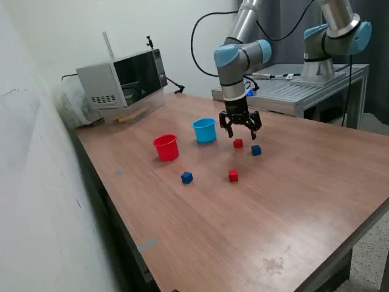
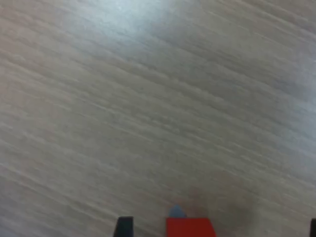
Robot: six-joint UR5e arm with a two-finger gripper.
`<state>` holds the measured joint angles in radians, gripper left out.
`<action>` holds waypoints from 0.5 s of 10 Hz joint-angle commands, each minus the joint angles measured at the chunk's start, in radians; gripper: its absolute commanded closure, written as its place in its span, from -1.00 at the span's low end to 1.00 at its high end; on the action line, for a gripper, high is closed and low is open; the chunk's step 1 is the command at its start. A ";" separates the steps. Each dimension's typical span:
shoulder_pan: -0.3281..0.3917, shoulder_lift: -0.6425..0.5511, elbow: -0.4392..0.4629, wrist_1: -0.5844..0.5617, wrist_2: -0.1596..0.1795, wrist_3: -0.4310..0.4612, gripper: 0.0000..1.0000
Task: Place red objects in the red bin, and blue objects in the blue bin.
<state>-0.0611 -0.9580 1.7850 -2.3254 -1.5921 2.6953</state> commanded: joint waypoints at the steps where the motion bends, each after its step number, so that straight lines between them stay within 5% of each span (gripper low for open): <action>1: 0.001 0.024 -0.004 0.000 -0.005 -0.009 -1.00; 5: -0.011 0.030 -0.036 -0.003 -0.008 -0.009 -1.00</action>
<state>-0.0685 -0.9314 1.7604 -2.3283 -1.5986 2.6862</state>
